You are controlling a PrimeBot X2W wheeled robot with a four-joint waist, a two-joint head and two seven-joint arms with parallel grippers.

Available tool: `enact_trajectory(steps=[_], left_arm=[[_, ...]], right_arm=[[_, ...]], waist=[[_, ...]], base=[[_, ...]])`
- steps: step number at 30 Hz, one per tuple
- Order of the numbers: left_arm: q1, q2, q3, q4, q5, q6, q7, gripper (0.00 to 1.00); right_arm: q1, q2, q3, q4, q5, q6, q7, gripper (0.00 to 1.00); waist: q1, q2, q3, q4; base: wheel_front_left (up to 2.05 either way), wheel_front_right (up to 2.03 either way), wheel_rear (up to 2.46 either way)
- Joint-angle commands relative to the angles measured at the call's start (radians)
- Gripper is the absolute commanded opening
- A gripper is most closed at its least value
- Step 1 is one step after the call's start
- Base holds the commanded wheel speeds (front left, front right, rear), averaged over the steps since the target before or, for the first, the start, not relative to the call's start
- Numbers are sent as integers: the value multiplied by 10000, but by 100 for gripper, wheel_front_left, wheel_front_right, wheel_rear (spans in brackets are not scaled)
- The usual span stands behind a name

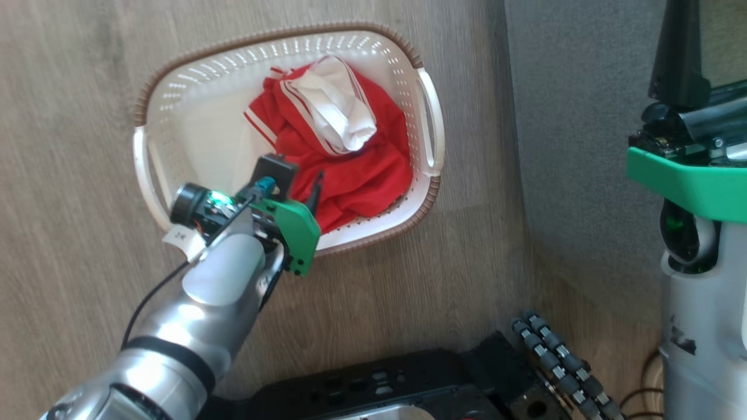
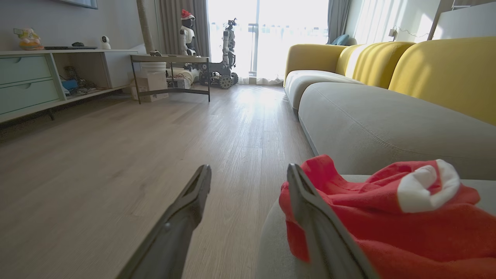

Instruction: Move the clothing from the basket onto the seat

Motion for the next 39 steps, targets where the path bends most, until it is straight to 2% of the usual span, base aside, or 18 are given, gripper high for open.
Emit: enact_trajectory(steps=[1,7,16,17,18,19,20,29,39], left_arm=[[-33,86,32,98,-46,155,-15,100],[-428,86,-122,690,-190,434,133,100],[-592,86,-419,1100,-520,308,338,100],[-591,86,-454,1097,-555,279,318,67],[-592,86,-486,1064,-596,221,256,44],[-600,86,-500,1042,-646,201,188,13],[-611,86,-535,1033,-675,184,134,0],[-432,86,-873,772,-1040,-16,-343,0],[3,85,-1312,-292,-1640,-121,-1169,0]], right_arm=[[118,5,281,-465,52,-4,-49,100],[136,5,480,-577,125,-4,-49,100],[119,5,631,-682,160,-4,-49,100],[105,5,652,-681,166,-4,-49,100],[91,5,674,-682,177,-4,-49,100],[78,5,689,-681,183,-4,-49,100],[67,5,699,-672,186,-4,-49,100],[100,5,703,-192,150,-4,-49,100],[697,5,786,1202,-15,-4,-49,100]], waist=[[0,1,242,-141],[0,1,528,-260],[0,1,781,-410],[0,1,793,-430],[0,1,803,-450],[0,1,811,-464],[0,1,814,-476],[0,1,136,-326],[0,1,-1985,404]], base=[[0,0,0],[0,0,0],[0,0,0],[0,0,0],[0,0,0],[0,0,0],[0,0,0],[0,0,0],[0,0,0]])
